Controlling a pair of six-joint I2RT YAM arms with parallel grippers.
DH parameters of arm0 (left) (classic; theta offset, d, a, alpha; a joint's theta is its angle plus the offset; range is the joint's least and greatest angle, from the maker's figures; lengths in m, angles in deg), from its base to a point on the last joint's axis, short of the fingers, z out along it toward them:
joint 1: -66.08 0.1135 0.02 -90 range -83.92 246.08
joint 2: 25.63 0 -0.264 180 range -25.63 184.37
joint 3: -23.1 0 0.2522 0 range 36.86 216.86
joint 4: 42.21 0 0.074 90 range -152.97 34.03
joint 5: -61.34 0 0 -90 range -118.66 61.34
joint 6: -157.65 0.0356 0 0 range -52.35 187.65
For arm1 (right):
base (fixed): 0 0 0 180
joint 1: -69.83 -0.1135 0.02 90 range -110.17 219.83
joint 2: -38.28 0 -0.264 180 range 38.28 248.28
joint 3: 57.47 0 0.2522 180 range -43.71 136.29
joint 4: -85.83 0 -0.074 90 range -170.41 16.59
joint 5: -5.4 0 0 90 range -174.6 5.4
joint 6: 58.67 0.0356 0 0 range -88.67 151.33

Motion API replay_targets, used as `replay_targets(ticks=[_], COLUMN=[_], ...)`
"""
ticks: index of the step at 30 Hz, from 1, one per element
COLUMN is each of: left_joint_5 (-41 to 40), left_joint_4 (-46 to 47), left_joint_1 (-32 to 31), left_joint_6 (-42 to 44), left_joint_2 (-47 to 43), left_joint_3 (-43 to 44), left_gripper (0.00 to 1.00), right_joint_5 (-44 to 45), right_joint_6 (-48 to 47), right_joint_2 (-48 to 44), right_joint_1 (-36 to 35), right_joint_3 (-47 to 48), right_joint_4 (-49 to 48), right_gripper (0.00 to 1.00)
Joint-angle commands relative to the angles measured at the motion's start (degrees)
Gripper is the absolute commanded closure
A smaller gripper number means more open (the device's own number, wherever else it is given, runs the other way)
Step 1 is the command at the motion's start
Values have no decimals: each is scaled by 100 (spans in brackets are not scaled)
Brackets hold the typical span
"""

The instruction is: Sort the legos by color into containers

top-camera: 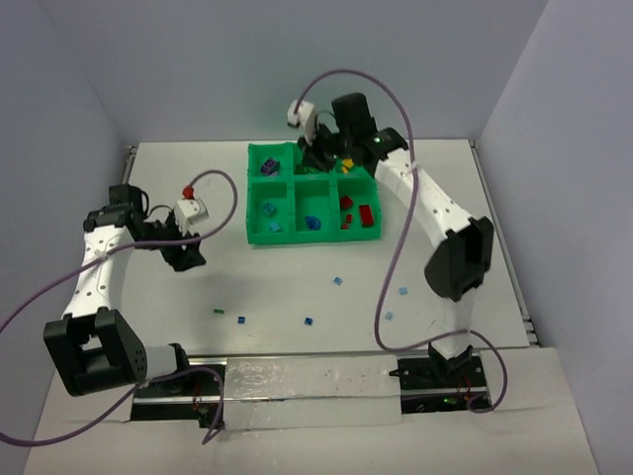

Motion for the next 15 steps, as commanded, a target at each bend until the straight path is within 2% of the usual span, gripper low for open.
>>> replay_targets(ticks=[1,3,5,12,15], left_joint_5=[160,68,10,-3,-232], left_joint_4=[-779,-662,-543,-490,-404], left_joint_1=[-29,-167,-328,-726,-899], left_joint_6=[1744,1802,1749,1924,2073], left_joint_2=[-355,-439,-452,-356,-364], left_joint_3=[-457,-732,-817,-982,-1144], left_gripper=[29,29,30,31,31], right_joint_5=[-69,151,268,747,817], right_joint_6=[1135,1411,1554,1888,1897], right_joint_2=[1243,2039,2352,2901,3154], right_joint_1=[247,331,405,576,613], right_joint_3=[1539,2232,2555,2179,2265], right_joint_4=[-408,-725,-962,-2337,-2478], right_gripper=[100,100,100,100,100])
